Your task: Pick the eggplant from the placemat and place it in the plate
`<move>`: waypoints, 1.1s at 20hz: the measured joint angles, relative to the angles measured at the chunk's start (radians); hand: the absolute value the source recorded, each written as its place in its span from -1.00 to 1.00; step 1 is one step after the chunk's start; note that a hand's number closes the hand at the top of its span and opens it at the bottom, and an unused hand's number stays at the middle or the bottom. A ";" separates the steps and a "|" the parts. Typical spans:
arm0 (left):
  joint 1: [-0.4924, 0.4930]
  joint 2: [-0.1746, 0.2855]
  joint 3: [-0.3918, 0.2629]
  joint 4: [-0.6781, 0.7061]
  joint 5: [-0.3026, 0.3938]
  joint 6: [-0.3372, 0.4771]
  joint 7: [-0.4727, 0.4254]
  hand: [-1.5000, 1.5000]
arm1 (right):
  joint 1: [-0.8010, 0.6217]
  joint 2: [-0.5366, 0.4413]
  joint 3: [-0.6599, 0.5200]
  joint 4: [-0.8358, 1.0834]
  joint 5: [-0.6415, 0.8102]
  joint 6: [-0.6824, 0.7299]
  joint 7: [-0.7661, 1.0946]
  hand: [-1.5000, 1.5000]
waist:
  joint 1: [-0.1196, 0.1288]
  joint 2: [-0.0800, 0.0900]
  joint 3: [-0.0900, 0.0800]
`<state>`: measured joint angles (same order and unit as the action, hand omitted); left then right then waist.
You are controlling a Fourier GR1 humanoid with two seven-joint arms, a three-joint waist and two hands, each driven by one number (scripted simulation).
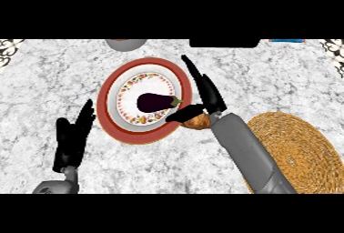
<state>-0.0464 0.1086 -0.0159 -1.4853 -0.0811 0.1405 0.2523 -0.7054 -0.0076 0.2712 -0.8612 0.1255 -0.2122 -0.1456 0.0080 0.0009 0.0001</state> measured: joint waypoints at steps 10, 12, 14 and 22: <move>0.001 -0.004 0.019 0.015 -0.011 -0.010 -0.017 0.00 | 0.047 -0.022 -0.069 0.009 0.081 0.013 -0.021 -1.00 | -0.003 0.000 0.000; -0.012 -0.001 0.028 0.024 -0.007 -0.018 -0.015 0.00 | 0.049 -0.032 -0.088 0.026 0.093 0.023 -0.035 -1.00 | -0.003 0.000 0.000; 0.007 0.003 0.034 0.012 -0.002 -0.027 -0.026 0.00 | 0.049 -0.043 -0.110 0.041 0.101 0.026 -0.052 -1.00 | -0.002 0.000 0.000; 0.015 -0.025 0.017 -0.002 -0.029 -0.008 -0.016 0.00 | 0.067 -0.089 -0.197 0.065 0.107 0.049 -0.116 -1.00 | -0.003 -0.001 0.000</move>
<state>-0.0318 0.0833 0.0011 -1.4878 -0.1106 0.1322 0.2361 -0.6384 -0.0968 0.0742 -0.7959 0.2322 -0.1630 -0.2611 0.0053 0.0002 0.0001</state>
